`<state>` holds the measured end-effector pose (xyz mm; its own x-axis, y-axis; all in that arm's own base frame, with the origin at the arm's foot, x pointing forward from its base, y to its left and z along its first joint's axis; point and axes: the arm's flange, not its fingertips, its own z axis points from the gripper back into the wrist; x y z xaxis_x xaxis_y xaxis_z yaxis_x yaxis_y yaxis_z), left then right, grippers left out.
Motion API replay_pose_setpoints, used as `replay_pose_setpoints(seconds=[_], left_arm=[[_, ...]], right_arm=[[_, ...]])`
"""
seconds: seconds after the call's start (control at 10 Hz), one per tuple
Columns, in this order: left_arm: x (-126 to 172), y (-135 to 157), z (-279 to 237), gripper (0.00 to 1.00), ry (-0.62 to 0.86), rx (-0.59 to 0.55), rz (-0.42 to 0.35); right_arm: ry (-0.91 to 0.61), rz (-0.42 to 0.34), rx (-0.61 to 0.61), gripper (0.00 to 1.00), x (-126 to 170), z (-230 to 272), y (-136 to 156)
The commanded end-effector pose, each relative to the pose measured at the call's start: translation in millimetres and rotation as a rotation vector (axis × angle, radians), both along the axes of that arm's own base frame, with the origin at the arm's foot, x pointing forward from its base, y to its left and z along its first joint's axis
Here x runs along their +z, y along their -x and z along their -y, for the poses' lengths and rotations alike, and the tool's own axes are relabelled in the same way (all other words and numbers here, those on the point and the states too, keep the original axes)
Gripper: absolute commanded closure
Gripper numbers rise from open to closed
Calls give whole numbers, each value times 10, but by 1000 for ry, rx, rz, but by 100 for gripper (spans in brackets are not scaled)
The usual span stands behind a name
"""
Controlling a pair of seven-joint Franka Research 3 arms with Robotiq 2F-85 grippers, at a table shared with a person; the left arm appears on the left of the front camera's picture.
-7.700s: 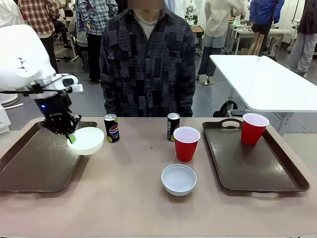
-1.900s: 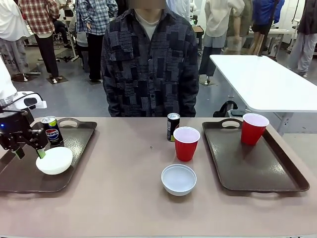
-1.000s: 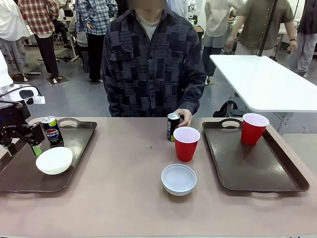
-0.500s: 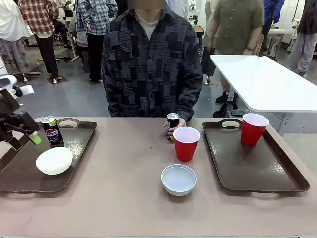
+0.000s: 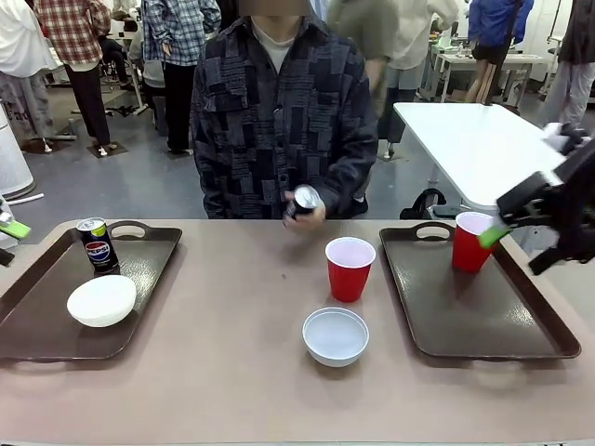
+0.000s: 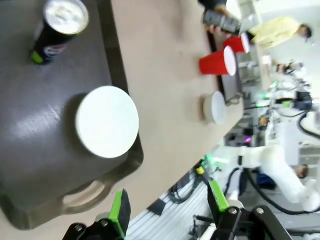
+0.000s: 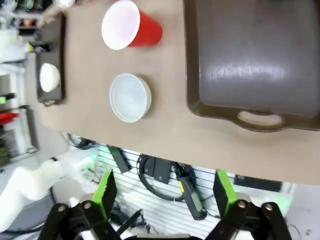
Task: Prepare tableware on both trays.
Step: Pick up a Picnic Bowl from the table and place it on a Handle tray.
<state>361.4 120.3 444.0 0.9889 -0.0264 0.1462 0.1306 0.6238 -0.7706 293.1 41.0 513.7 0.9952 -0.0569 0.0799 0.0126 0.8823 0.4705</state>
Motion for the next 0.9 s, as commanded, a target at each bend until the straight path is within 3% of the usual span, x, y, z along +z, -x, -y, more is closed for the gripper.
replay_pose_setpoints(seconds=[0.0,0.3,0.6,0.8], left_arm=[[-55,-30,-414,18,123,53,14],[-183,32,-994,18,236,121,-4],[-235,4,-1268,18,247,160,1],[-218,-41,-1309,18,223,150,51]], right_arm=[[77,-63,7,0,-264,-361,-107],[115,-99,16,0,-445,-853,-220],[134,-112,24,0,-710,-1115,-248],[106,-97,28,0,-535,-994,-238]])
